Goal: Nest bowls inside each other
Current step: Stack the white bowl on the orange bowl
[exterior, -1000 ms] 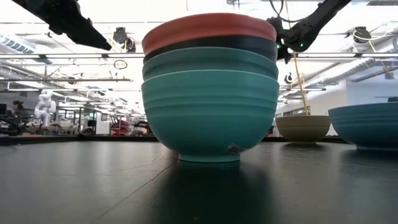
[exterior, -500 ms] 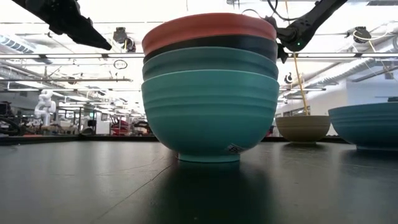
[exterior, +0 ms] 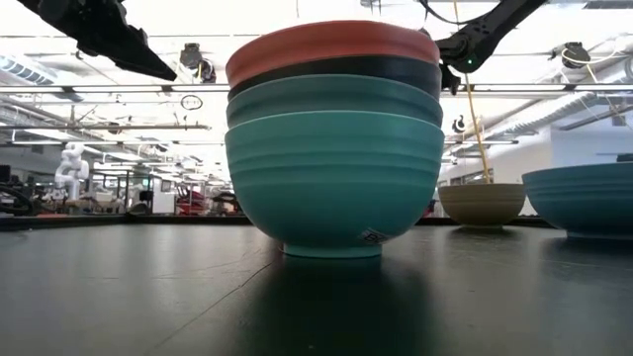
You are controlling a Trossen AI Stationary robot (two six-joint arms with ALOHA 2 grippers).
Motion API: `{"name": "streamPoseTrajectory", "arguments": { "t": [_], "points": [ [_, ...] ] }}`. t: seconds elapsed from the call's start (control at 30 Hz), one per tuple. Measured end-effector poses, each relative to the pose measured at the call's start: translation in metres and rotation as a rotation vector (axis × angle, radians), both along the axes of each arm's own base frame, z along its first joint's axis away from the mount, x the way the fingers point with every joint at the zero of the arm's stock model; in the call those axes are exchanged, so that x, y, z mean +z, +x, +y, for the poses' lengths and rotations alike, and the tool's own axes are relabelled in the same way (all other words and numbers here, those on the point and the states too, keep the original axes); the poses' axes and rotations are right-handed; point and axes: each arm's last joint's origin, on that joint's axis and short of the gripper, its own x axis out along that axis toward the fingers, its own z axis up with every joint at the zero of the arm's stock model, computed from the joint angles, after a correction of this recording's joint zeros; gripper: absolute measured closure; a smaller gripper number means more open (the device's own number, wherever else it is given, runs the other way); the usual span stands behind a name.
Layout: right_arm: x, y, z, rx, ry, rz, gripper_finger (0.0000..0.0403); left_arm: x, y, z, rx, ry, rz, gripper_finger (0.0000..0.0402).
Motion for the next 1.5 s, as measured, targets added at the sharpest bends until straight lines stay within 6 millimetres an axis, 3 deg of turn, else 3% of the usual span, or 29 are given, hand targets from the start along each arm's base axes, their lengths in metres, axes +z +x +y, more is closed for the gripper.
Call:
{"name": "streamPoseTrajectory", "arguments": {
  "t": [0.2, 0.43, 0.7, 0.97, 1.2, 1.5],
  "points": [
    [-0.006, -0.001, -0.001, 0.164, 0.026, -0.017, 0.0285, 0.001, 0.000, 0.000, -0.001, 0.005, -0.006, 0.0133],
    [-0.023, 0.019, -0.010, 0.249, 0.043, 0.104, 0.0285, 0.001, 0.000, 0.000, 0.000, 0.004, -0.006, 0.0133],
    [-0.004, 0.052, -0.026, 0.313, 0.094, 0.337, 0.0285, -0.002, -0.001, 0.000, -0.003, 0.002, 0.022, 0.0133],
    [0.019, 0.051, -0.009, 0.431, -0.069, 0.448, 0.0284, -0.005, -0.004, 0.000, 0.006, -0.034, 0.058, 0.0133],
    [0.009, 0.062, 0.000, 0.433, -0.197, 0.591, 0.0284, -0.006, -0.004, 0.000, 0.012, -0.046, 0.055, 0.0133],
    [0.006, 0.063, -0.010, 0.440, -0.189, 0.522, 0.0284, -0.005, -0.003, 0.000, 0.009, -0.036, 0.051, 0.0133]
  ]
}}
